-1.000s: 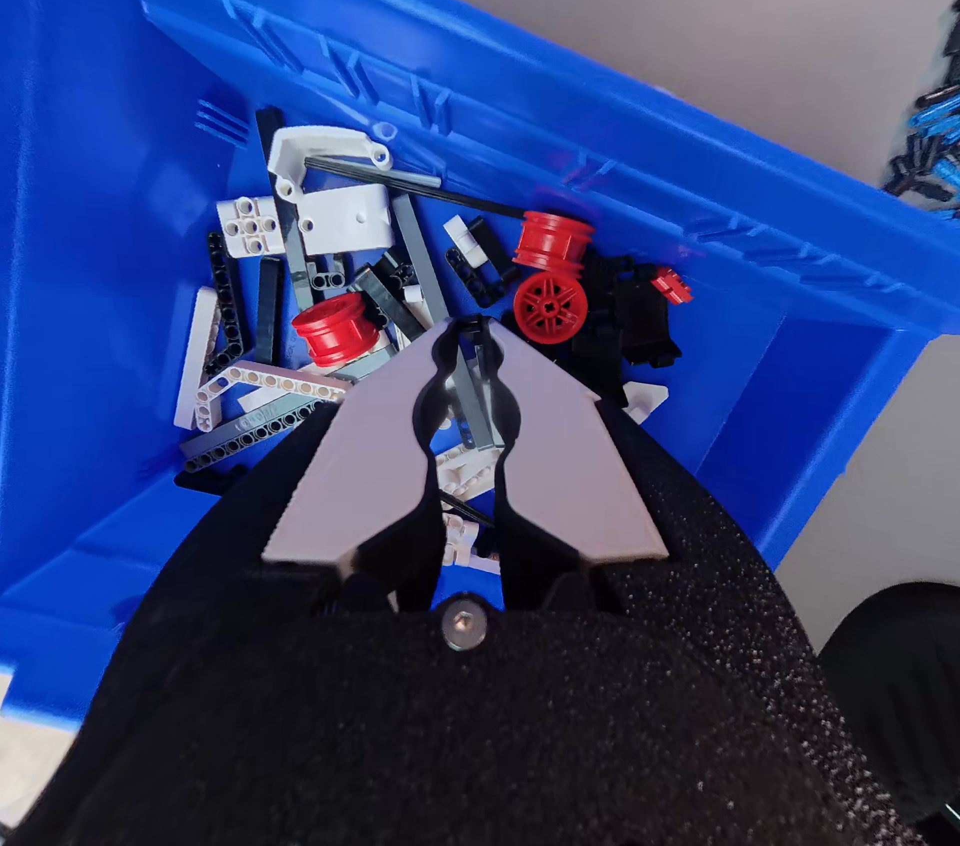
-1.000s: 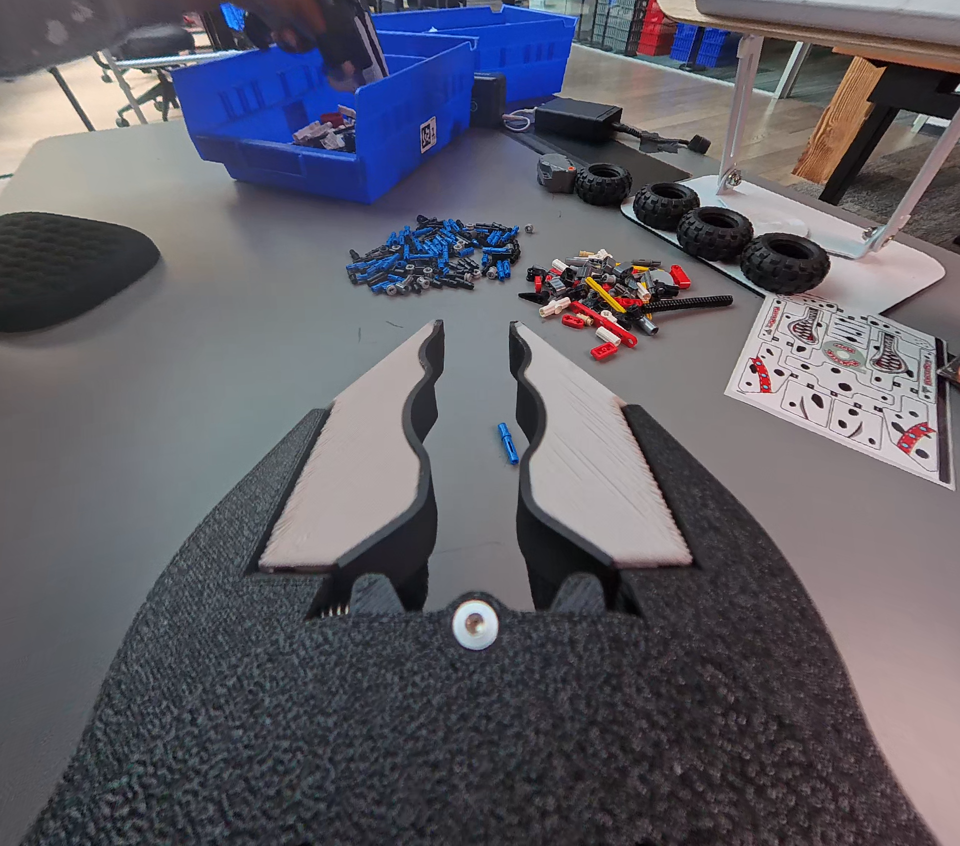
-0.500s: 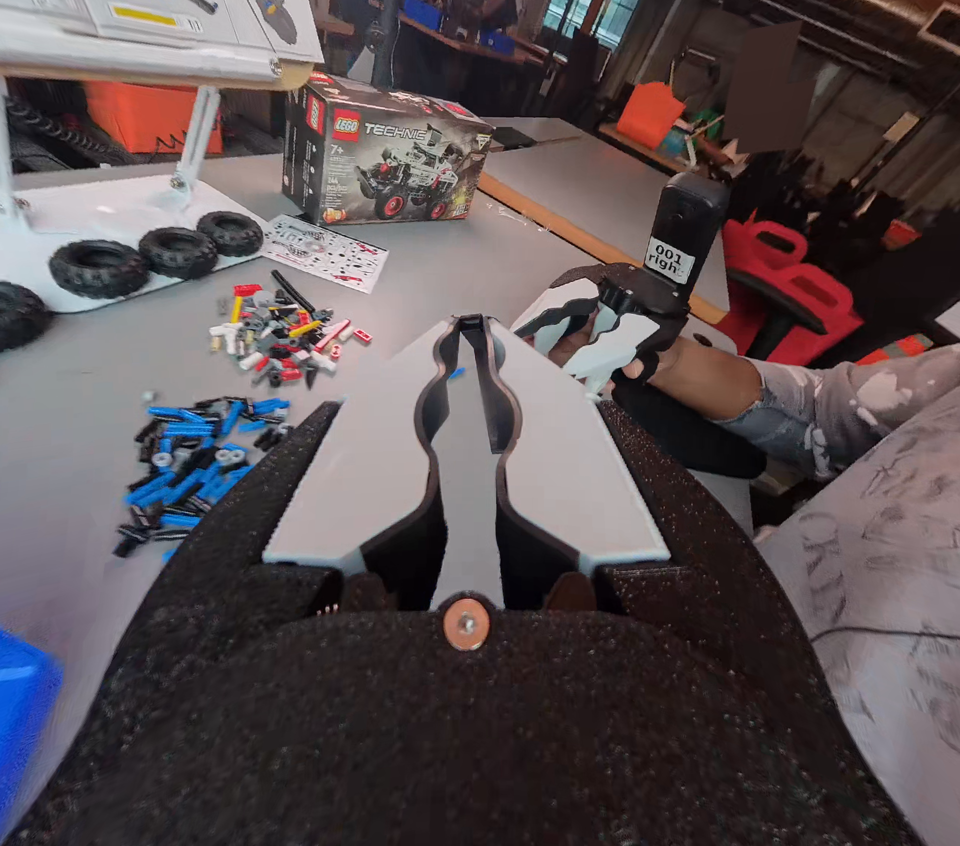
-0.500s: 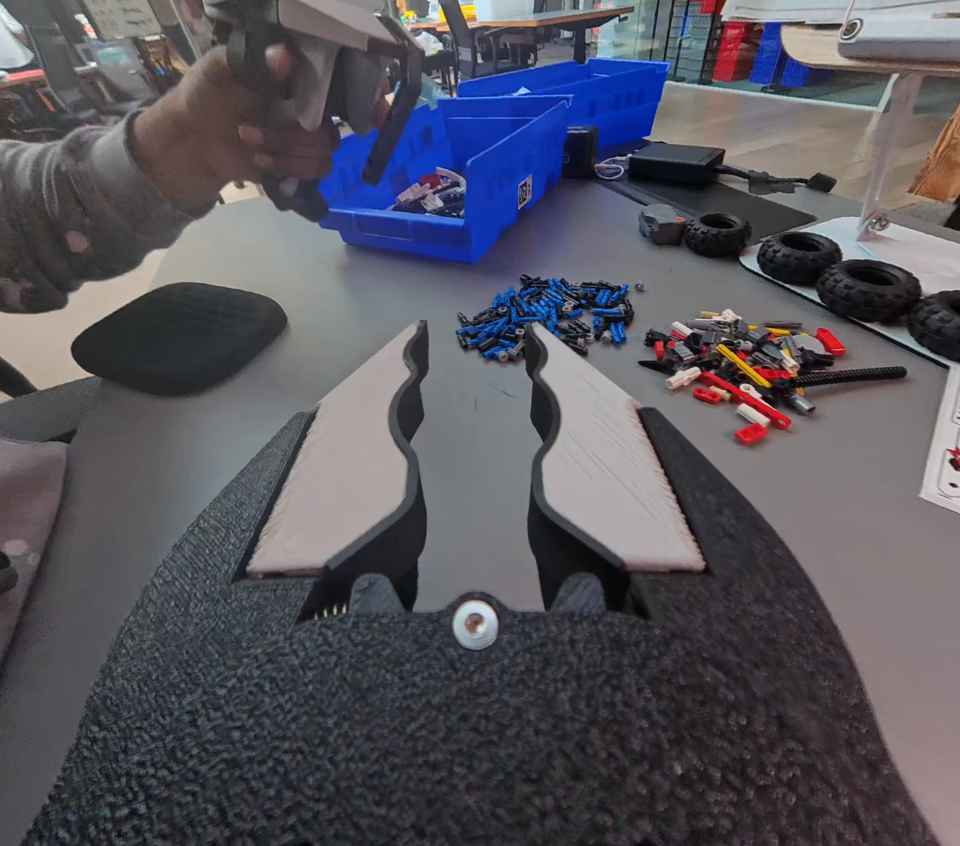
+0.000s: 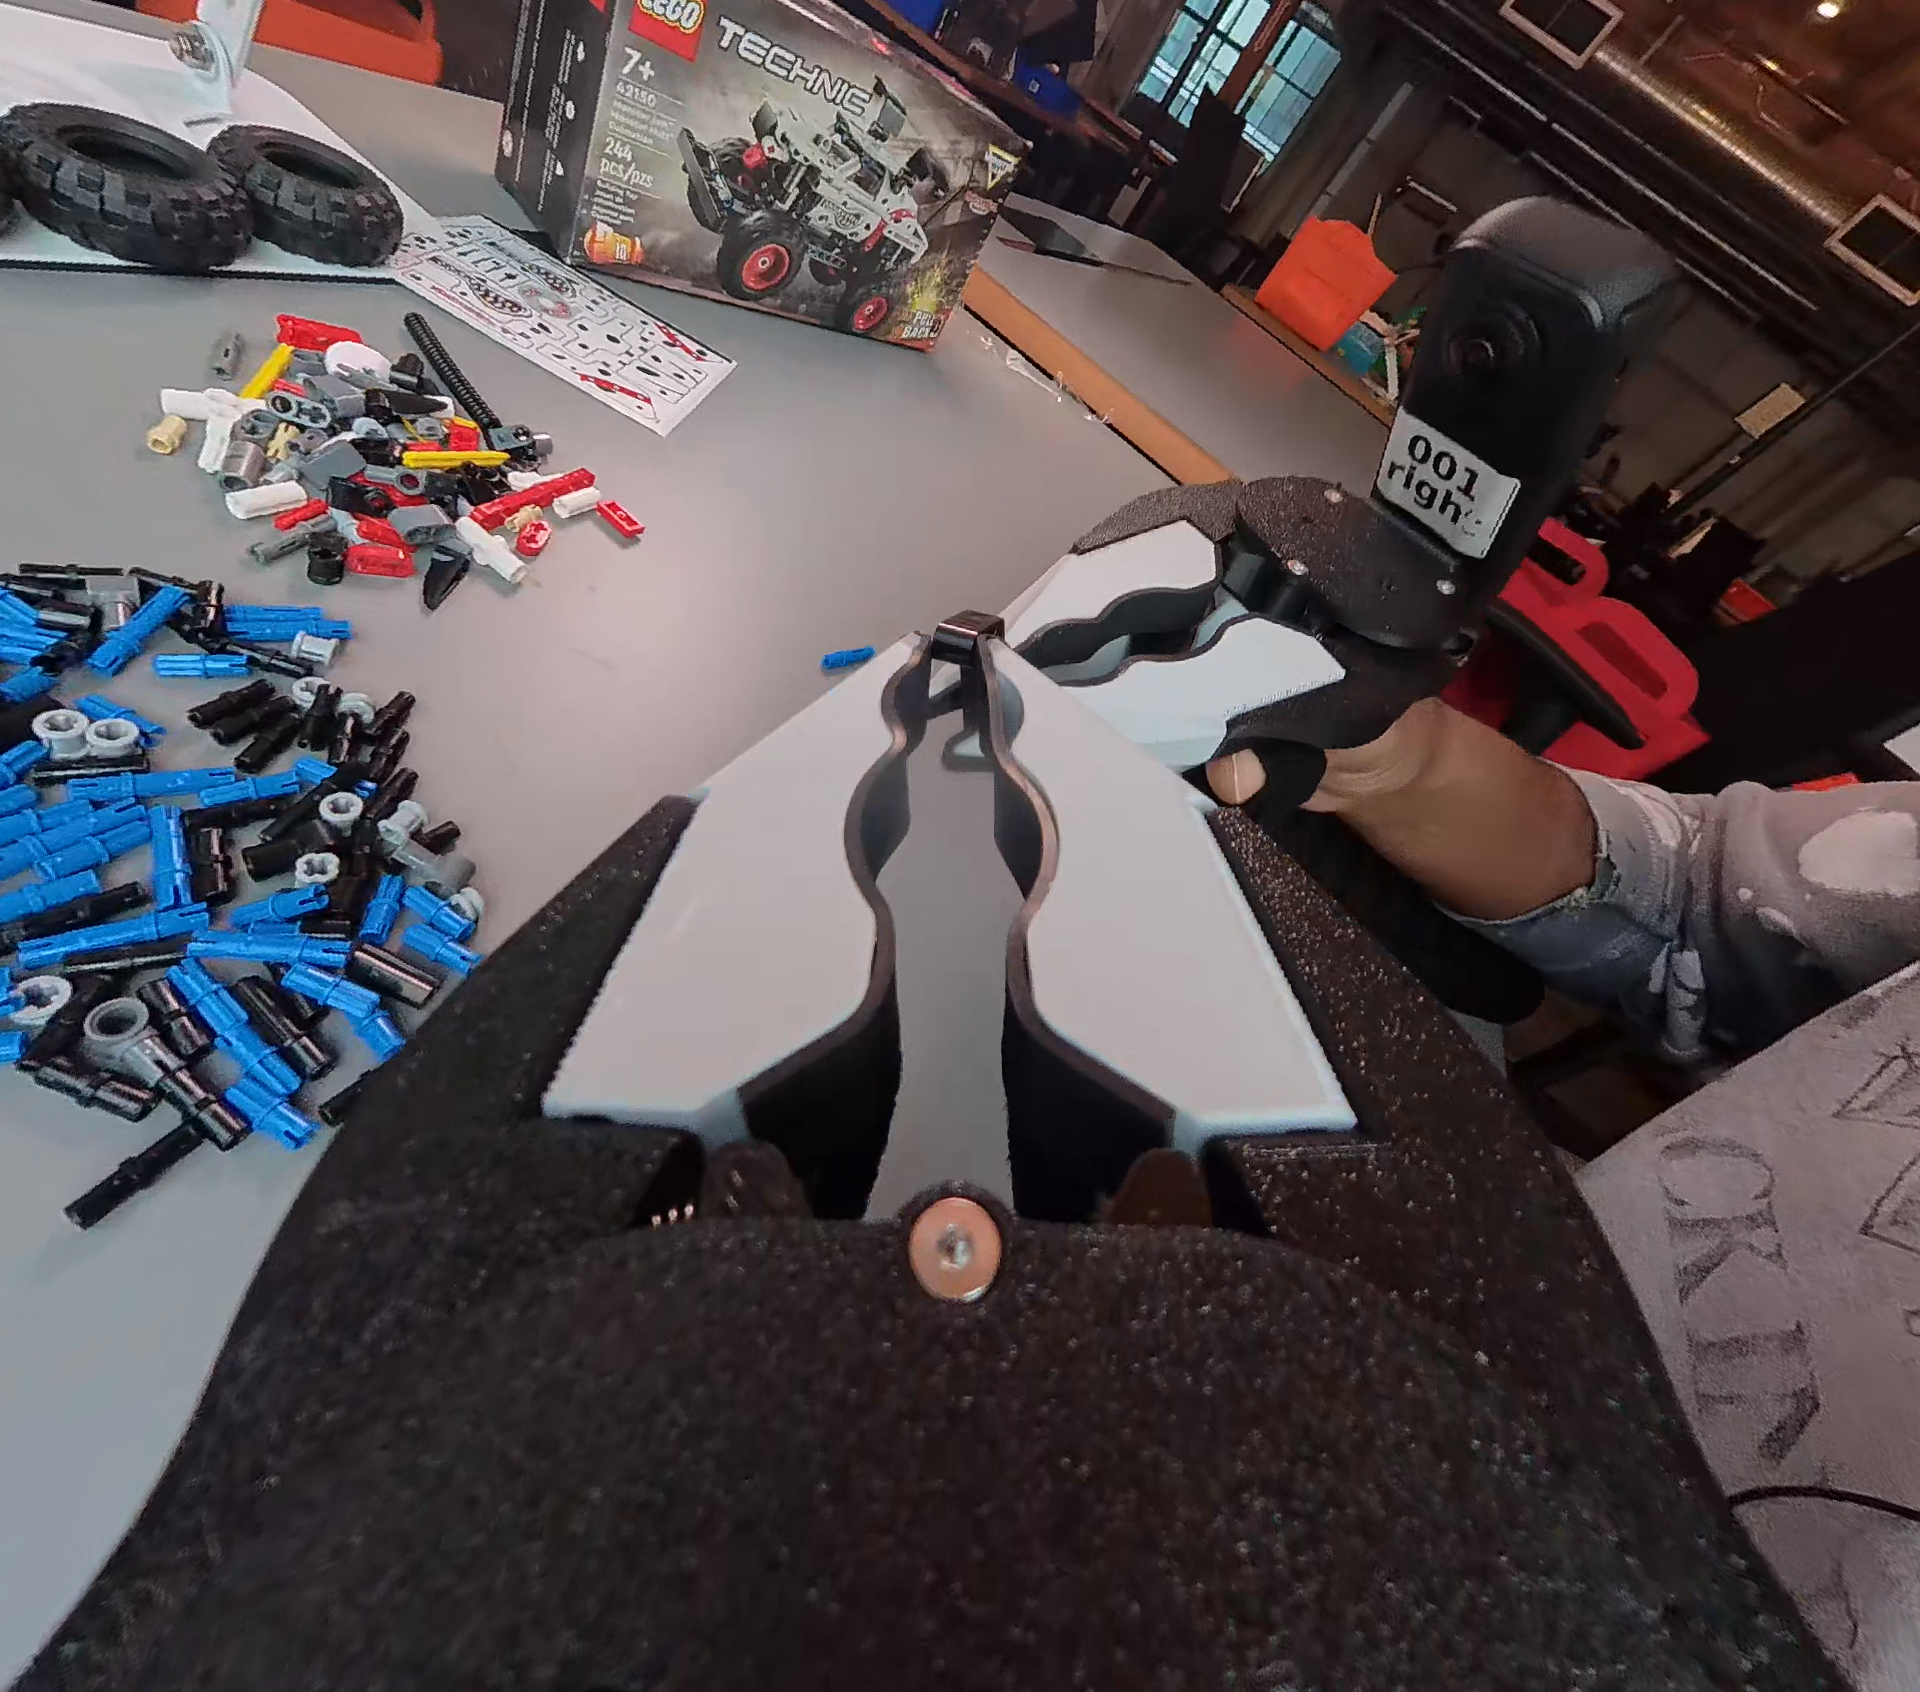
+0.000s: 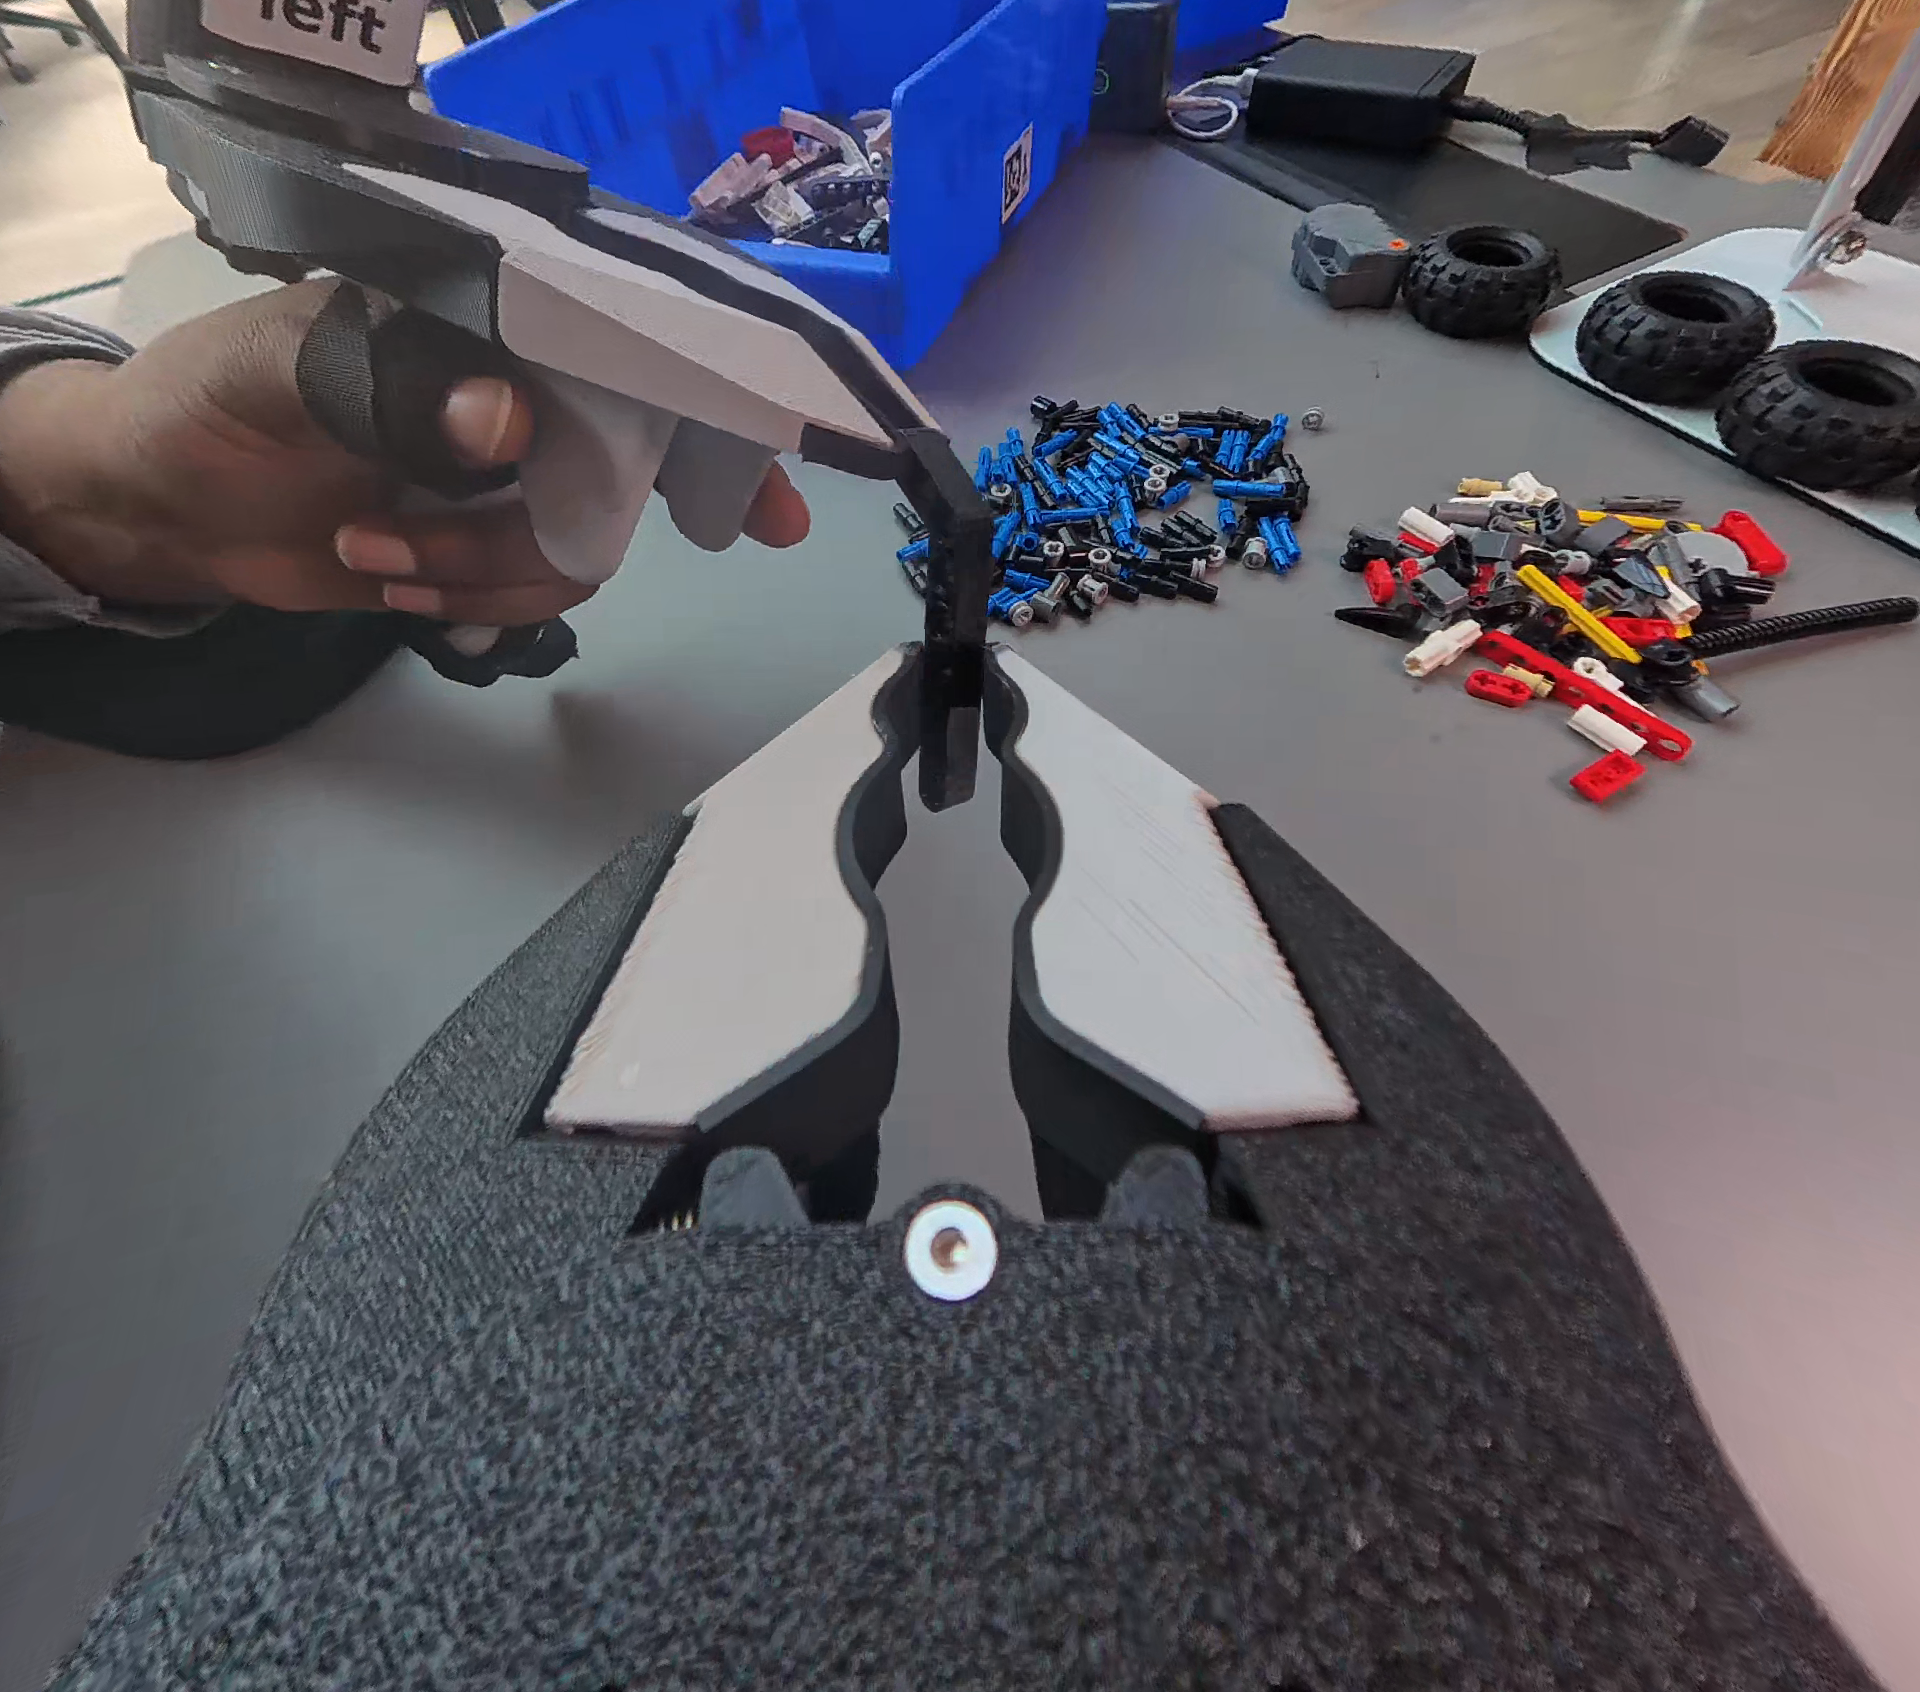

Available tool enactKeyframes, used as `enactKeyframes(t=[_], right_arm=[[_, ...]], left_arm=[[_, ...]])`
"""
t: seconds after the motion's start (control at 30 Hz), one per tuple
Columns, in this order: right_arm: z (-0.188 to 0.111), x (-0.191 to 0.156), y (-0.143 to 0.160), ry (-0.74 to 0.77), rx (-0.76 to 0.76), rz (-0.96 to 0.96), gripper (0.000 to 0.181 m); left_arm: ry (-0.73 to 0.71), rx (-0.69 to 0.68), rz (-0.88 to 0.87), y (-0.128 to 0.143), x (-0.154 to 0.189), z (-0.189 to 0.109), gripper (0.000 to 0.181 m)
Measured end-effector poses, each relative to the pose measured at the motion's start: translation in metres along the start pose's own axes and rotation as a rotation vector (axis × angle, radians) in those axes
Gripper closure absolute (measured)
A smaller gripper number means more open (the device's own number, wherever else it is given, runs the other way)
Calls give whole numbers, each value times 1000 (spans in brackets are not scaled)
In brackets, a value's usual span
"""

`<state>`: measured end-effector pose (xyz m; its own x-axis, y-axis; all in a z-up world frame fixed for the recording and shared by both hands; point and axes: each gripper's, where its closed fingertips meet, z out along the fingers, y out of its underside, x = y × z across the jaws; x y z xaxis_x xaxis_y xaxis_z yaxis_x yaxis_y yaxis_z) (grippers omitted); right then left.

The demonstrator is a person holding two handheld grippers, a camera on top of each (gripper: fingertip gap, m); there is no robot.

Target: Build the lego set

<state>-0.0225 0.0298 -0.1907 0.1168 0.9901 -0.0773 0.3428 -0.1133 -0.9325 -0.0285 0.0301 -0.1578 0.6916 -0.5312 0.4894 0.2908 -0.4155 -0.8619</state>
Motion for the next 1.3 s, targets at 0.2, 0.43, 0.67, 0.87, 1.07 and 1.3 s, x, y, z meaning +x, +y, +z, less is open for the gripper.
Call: enactKeyframes(t=[0.2, 0.43, 0.67, 0.87, 1.07, 1.3], right_arm=[[-28, 25, 36, -90, -310, -9, 171], [-52, 45, 87, -71, -587, -18, 171], [-51, 51, 94, -39, -588, -90, 155], [-50, 64, 42, 22, -285, -145, 145], [-59, 78, 2, 101, -33, -167, 144], [-67, 92, -9, 147, 90, -166, 147]], left_arm=[[-56, 22, 132, -17, -9, -13, 159], [-284, 124, 358, -78, -41, -67, 155], [-807, 204, 508, -168, -108, -216, 153], [-904, -56, 351, -199, -172, -285, 148], [-916, -524, 256, -162, -266, -289, 145], [-801, -890, 167, -97, -322, -253, 129]])
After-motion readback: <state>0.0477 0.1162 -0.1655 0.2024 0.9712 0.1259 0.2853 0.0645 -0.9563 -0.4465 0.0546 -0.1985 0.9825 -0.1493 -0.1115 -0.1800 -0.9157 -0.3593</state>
